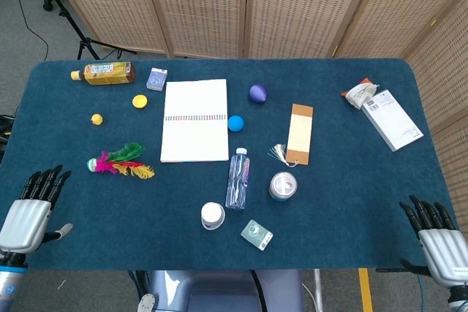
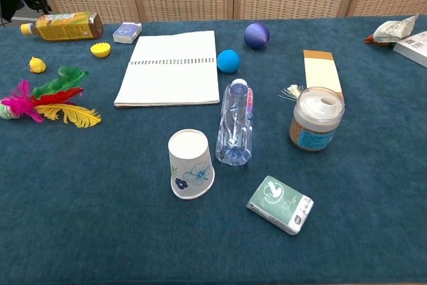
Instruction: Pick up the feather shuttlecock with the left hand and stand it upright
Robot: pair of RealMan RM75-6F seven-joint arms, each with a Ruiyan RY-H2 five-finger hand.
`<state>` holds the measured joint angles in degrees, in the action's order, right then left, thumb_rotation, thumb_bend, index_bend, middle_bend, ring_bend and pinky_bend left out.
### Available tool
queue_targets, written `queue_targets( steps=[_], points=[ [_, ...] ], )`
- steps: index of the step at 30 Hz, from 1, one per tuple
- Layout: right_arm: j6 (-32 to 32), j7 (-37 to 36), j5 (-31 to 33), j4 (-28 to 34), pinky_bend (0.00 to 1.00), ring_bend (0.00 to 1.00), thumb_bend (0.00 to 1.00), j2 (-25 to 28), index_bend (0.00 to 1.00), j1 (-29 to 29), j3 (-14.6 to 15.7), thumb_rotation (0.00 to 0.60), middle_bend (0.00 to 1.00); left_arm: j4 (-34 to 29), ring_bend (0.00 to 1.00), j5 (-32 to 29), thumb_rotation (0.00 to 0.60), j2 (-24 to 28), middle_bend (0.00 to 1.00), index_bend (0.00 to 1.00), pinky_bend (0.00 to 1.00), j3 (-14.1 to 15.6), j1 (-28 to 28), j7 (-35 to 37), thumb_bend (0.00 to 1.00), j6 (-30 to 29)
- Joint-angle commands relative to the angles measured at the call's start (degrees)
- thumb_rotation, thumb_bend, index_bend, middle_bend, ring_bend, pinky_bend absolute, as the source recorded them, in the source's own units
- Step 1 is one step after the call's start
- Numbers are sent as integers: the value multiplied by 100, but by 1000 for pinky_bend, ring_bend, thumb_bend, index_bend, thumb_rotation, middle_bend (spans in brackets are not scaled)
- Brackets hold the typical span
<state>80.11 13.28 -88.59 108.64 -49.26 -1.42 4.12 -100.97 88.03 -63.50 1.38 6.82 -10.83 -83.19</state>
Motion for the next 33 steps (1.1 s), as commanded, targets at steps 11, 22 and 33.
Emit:
queue_targets(
  steps=[11,22,33],
  points=[
    [579,-341,-404,-341,0,0,0,-257,0,159,-122,600,0,7,0,-26,600,-28,0,55,0,-18,-12,-30,117,44],
    [474,-272,-336,-301,0,0,0,-233,0,150,-126,600,0,14,0,-23,600,-38,0,55,0,-34,-17,-26,117,67],
    [363,-226,-254,-248,0,0,0,-200,0,136,-122,600,0,139,0,-627,600,-371,0,79,0,-417,323,-147,123,569]
  ],
)
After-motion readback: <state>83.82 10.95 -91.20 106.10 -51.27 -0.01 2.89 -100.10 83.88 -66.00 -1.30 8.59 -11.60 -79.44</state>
